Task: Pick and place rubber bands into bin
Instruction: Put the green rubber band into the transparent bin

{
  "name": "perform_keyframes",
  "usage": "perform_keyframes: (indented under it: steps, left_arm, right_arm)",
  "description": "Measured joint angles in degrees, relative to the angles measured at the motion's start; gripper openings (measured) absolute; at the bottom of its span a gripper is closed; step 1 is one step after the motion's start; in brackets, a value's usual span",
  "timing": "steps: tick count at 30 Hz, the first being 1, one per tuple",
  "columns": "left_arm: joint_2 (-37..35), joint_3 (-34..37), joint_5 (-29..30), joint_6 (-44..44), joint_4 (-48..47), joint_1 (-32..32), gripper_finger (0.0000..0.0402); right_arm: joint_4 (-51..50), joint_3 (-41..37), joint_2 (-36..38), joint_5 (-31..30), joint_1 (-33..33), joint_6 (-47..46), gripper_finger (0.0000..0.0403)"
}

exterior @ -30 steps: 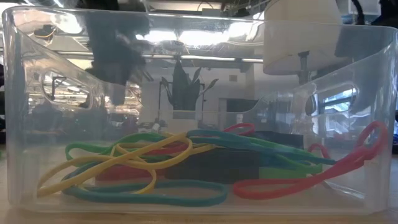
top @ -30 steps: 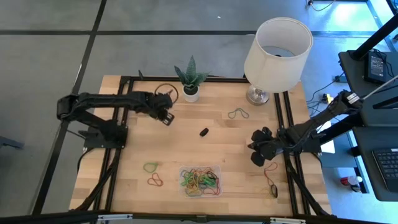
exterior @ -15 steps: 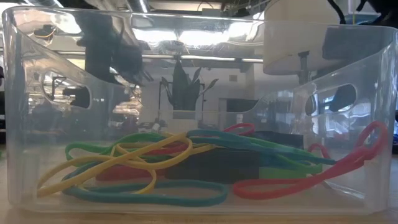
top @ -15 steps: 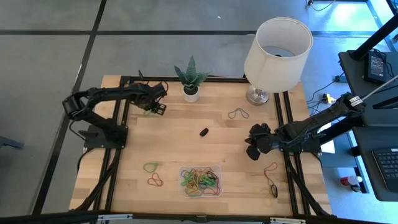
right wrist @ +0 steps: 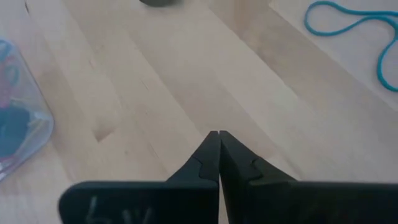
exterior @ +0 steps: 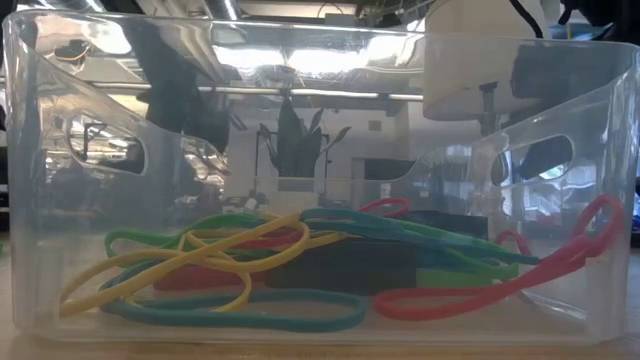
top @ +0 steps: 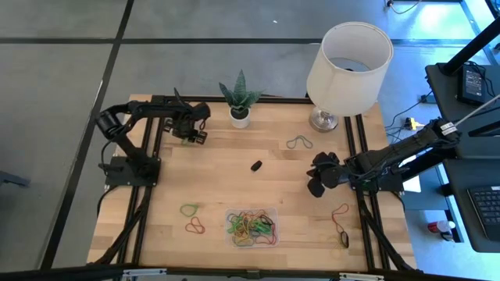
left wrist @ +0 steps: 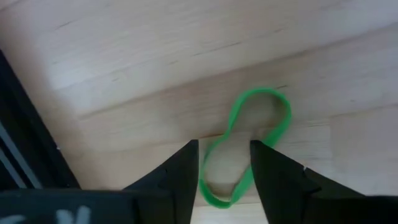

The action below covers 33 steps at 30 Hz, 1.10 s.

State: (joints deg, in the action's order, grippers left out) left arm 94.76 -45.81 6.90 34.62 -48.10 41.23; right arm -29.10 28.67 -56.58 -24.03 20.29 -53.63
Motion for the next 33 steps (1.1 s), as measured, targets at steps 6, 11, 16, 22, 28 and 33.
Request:
perform_keyframes:
  steps: [6, 11, 16, 22, 28, 33]
  left_arm:
    - [-0.4, 0.2, -1.2, -1.4, 0.8, -0.2, 0.0068]
    - [-4.0, 0.9, -1.0, -4.8, 0.4, -0.7, 0.0008]
    - [-10.5, 0.9, -3.0, -4.2, -0.6, -3.9, 0.0002]
    - [-19.4, 0.8, -5.5, -3.9, -1.2, -13.9, 0.0002]
    - [-24.4, 0.7, 0.4, -2.7, -2.1, -24.9, 0.0002]
    - [-24.8, 0.7, 3.6, 1.6, -6.7, -24.6, 0.0003]
  right_arm:
    - [0.2, 0.0, 0.0, 0.0, 0.0, -0.1, 0.0003]
    - [0.2, 0.0, 0.0, 0.0, 0.0, 0.1, 0.0003]
    - [0.2, 0.0, 0.0, 0.0, 0.0, 1.6, 0.0003]
    - [0.1, 0.0, 0.0, 0.1, 0.0, 5.6, 0.0003]
    - [0.1, 0.0, 0.0, 0.4, 0.0, 9.0, 0.0003]
    - [0.3, 0.0, 0.0, 3.0, 0.0, 10.2, 0.0003]
